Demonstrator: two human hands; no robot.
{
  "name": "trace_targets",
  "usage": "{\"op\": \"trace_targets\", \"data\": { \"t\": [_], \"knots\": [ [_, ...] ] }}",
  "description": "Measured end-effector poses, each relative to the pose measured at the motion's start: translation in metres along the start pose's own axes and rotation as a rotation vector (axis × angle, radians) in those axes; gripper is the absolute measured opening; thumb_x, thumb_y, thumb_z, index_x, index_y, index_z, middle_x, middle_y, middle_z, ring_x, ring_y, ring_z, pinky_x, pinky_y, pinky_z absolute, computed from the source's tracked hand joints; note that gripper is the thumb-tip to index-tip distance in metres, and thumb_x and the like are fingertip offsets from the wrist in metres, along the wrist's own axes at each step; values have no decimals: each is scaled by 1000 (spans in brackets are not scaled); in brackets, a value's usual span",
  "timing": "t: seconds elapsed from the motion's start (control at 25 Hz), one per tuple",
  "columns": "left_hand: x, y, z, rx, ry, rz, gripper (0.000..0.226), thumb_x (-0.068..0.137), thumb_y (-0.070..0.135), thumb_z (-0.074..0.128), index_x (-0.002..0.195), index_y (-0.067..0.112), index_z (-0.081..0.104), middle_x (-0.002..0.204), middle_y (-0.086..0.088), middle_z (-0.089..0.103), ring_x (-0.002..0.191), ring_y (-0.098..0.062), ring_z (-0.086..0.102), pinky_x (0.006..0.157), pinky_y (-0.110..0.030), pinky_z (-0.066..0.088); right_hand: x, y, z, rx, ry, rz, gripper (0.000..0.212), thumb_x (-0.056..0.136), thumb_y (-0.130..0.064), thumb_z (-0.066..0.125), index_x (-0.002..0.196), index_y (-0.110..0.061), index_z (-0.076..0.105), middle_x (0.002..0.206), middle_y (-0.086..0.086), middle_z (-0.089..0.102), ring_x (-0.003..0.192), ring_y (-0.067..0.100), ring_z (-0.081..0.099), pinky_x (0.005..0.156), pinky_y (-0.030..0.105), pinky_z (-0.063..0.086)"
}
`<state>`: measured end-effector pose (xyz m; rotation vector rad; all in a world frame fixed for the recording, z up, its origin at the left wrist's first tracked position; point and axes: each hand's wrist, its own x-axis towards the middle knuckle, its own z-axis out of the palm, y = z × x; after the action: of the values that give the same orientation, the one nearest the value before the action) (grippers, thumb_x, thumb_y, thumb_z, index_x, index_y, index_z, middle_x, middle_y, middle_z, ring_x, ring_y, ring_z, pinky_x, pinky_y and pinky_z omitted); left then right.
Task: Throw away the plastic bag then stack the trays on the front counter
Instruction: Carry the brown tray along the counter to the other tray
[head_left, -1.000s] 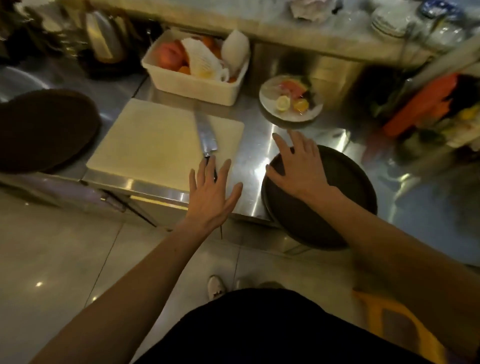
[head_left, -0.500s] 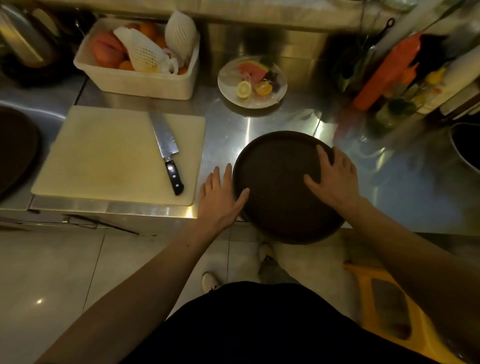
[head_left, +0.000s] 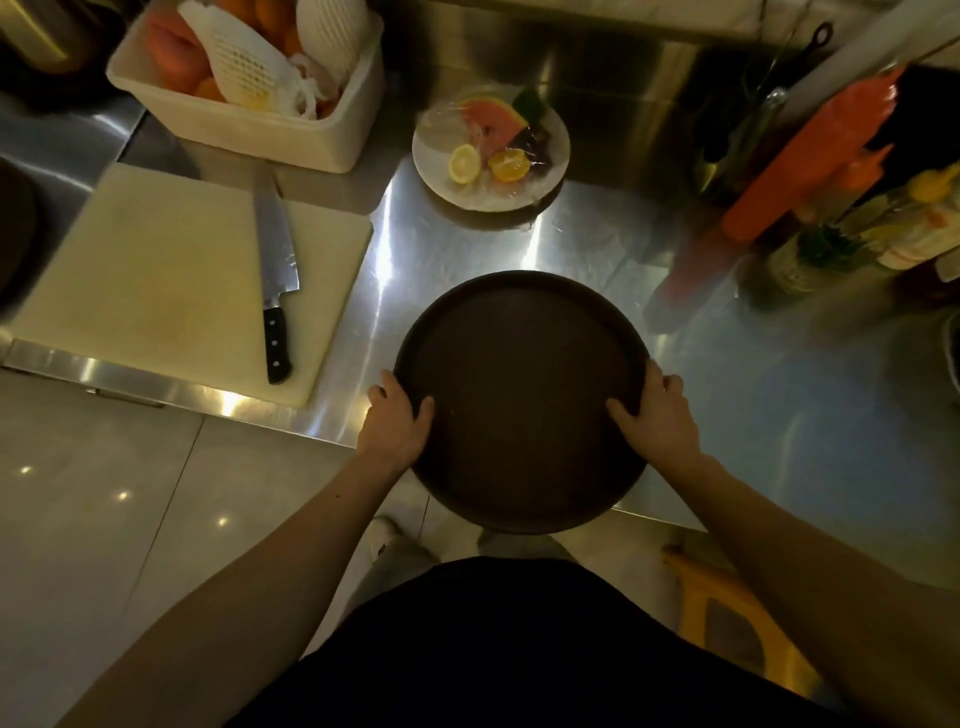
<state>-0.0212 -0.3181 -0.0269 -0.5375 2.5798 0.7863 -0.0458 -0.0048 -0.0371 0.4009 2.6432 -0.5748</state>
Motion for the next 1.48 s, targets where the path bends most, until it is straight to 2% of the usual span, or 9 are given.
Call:
{"op": "trace_targets", "data": {
  "t": [0.24, 0.4, 0.56, 0.72, 0.92, 1.12, 1.28, 1.36, 1.48],
  "knots": [
    [4, -17, -5, -6, 89, -127, 25, 100, 14, 43, 118, -3, 48, 111, -23, 60, 87, -26, 56, 71, -34, 41, 21, -1, -1, 170, 28, 26, 41, 95, -18, 56, 132, -5, 47, 128, 20, 56, 112, 36, 60, 93, 44, 49],
    [-6, -28, -20, -119, 236, -156, 23, 101, 12, 40, 115, -2, 52, 106, -19, 61, 85, -20, 52, 74, -33, 42, 26, -16, -3, 210, 62, -72, 28, 95, -11, 51, 122, -2, 55, 116, 19, 62, 104, 35, 61, 86, 41, 48],
    [-23, -50, -40, -193, 411, -213, 26, 102, 19, 40, 116, 2, 54, 94, -7, 55, 83, -16, 52, 72, -31, 40, 33, -59, 2, 219, 77, -211, 25, 93, -13, 49, 113, -3, 58, 108, 19, 62, 97, 35, 62, 84, 41, 49],
    [-45, -83, -62, -293, 557, -267, 23, 101, 20, 42, 112, 4, 54, 93, -6, 56, 82, -17, 53, 70, -30, 39, 29, -116, 9, 231, 78, -302, 26, 96, -13, 48, 118, -5, 58, 115, 16, 60, 103, 30, 60, 87, 33, 43],
    [-66, -143, -97, -407, 655, -340, 21, 99, 23, 47, 112, 7, 52, 93, -5, 57, 81, -16, 55, 64, -24, 40, 6, -197, 31, 225, 121, -453, 25, 95, -14, 48, 118, -7, 58, 115, 15, 60, 103, 31, 61, 89, 38, 48],
    [-103, -228, -146, -512, 774, -420, 28, 98, 23, 52, 120, 6, 50, 100, -5, 57, 87, -18, 56, 71, -31, 45, -45, -289, 75, 186, 91, -604, 24, 97, -16, 49, 117, -8, 59, 115, 14, 62, 102, 30, 62, 93, 41, 52],
    [-136, -302, -183, -565, 862, -473, 27, 97, 22, 54, 117, 5, 50, 97, -5, 57, 83, -19, 56, 65, -27, 43, -88, -362, 117, 142, 51, -732, 23, 96, -15, 49, 116, -8, 58, 113, 14, 62, 101, 31, 62, 88, 38, 50],
    [-150, -336, -197, -578, 924, -495, 25, 96, 24, 55, 114, 6, 51, 96, -6, 58, 82, -20, 57, 67, -32, 45, -108, -394, 137, 132, 26, -794, 24, 96, -15, 49, 116, -8, 59, 109, 14, 63, 98, 30, 62, 86, 38, 51],
    [-169, -380, -215, -589, 1014, -574, 25, 95, 23, 55, 114, 6, 52, 95, -3, 57, 82, -18, 55, 69, -32, 43, -136, -437, 167, 108, -26, -869, 26, 94, -18, 49, 116, -9, 58, 107, 14, 64, 97, 31, 62, 88, 47, 53]
  ]
}}
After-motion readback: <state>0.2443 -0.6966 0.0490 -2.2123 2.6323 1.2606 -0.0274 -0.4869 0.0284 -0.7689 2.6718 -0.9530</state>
